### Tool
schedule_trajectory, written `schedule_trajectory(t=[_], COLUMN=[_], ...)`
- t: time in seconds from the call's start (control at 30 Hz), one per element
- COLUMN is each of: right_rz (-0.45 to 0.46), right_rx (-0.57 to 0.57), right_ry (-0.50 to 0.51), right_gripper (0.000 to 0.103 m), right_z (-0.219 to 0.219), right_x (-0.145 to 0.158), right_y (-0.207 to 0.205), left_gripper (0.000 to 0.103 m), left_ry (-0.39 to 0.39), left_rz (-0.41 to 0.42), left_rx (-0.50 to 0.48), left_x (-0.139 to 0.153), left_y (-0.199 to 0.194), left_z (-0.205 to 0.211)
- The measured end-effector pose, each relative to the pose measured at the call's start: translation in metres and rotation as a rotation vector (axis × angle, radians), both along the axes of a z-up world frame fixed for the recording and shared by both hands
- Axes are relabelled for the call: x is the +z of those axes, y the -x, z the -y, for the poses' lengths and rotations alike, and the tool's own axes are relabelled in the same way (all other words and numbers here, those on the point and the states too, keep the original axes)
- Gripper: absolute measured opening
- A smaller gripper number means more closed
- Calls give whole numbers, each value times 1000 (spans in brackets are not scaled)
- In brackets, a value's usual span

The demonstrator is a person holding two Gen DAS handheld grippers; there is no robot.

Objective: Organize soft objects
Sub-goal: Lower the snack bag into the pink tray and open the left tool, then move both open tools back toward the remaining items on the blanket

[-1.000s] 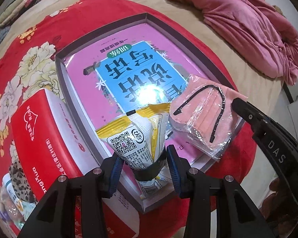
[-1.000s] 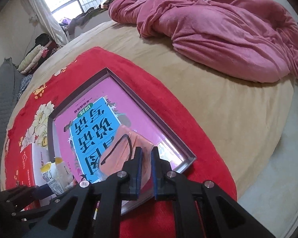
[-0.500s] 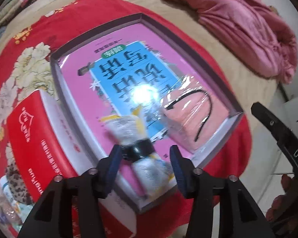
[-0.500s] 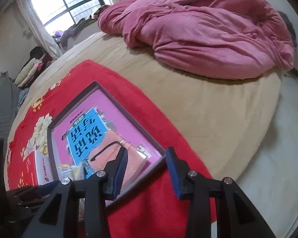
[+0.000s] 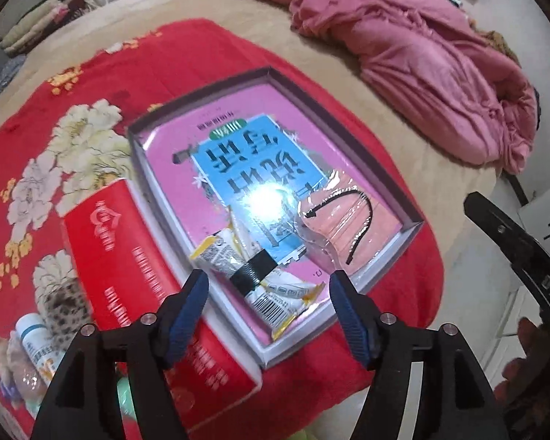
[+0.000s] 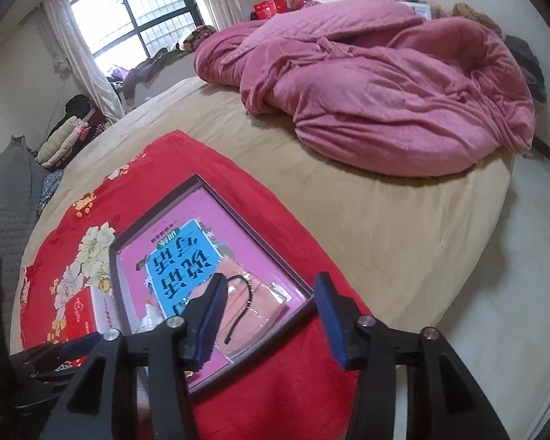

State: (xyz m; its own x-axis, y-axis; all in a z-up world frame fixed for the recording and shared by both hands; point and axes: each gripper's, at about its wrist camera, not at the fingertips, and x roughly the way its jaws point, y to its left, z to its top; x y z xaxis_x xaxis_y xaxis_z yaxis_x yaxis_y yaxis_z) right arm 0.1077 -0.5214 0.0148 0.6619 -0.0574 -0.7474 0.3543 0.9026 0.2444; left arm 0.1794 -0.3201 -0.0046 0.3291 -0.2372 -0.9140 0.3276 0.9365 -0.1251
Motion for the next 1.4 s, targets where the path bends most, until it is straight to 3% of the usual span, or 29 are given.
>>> schedule_trajectory(t=[0.37, 0.67, 1.1, 1.4], right_rz=[31, 64, 90, 62], right_rx=[73, 195, 392, 524], right_ry=[67, 120, 204, 259], right_gripper=[57, 59, 59, 59], right_z=[-48, -115, -205, -264], right_x=[29, 50, 69, 56], right_y=[8, 14, 30, 45], left_gripper=[75, 76, 76, 76], left_ry=[44, 55, 72, 78], left_rz=[83, 111, 129, 100], left_rx=[93, 247, 484, 567], left_x=[40, 53, 54, 36], left_y=[35, 70, 111, 146], left_z=[-67, -167, -306, -356])
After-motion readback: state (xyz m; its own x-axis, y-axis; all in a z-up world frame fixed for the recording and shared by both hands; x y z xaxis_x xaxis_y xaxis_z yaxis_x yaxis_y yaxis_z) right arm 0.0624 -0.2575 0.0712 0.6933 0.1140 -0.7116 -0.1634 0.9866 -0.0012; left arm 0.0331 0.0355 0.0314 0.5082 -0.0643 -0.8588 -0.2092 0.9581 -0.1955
